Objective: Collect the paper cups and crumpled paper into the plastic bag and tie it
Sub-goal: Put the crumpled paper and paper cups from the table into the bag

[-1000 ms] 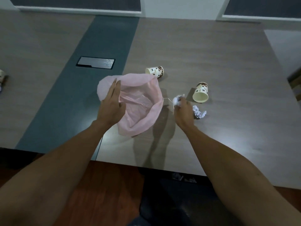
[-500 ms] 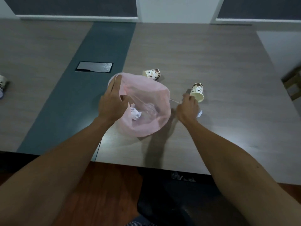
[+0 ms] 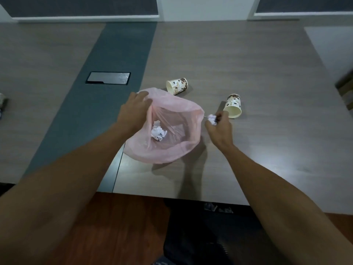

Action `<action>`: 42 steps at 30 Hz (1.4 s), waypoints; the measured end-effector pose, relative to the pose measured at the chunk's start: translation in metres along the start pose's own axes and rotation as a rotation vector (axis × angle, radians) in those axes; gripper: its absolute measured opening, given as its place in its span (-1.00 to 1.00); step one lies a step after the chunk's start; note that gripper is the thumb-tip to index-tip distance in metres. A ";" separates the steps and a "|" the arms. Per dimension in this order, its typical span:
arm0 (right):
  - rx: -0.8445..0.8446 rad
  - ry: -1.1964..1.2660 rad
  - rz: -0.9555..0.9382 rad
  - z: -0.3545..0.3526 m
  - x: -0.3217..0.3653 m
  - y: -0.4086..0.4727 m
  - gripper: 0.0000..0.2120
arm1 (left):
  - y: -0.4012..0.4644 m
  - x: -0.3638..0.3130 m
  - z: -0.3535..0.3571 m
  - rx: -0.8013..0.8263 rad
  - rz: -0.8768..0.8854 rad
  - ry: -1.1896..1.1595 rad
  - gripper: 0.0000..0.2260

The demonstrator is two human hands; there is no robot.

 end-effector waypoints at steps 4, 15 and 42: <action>0.191 0.023 -0.130 0.050 0.047 -0.016 -0.80 | 0.018 0.001 -0.006 -0.052 -0.080 -0.150 -0.45; -0.227 -0.367 -0.023 0.008 0.035 0.037 -0.76 | 0.018 0.013 0.000 -0.199 -0.175 -0.339 -0.61; 0.275 -0.030 -0.058 0.076 0.047 0.040 -0.77 | 0.029 0.004 0.004 -0.262 -0.162 -0.377 -0.54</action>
Point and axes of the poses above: each hand's wrist, its own y-axis towards the middle knuckle, its own z-axis out of the palm, x = y × z, the point moved 10 cm from there along y, towards the middle knuckle, and after that the axes turned 7 degrees about z, right-handed, at the moved point
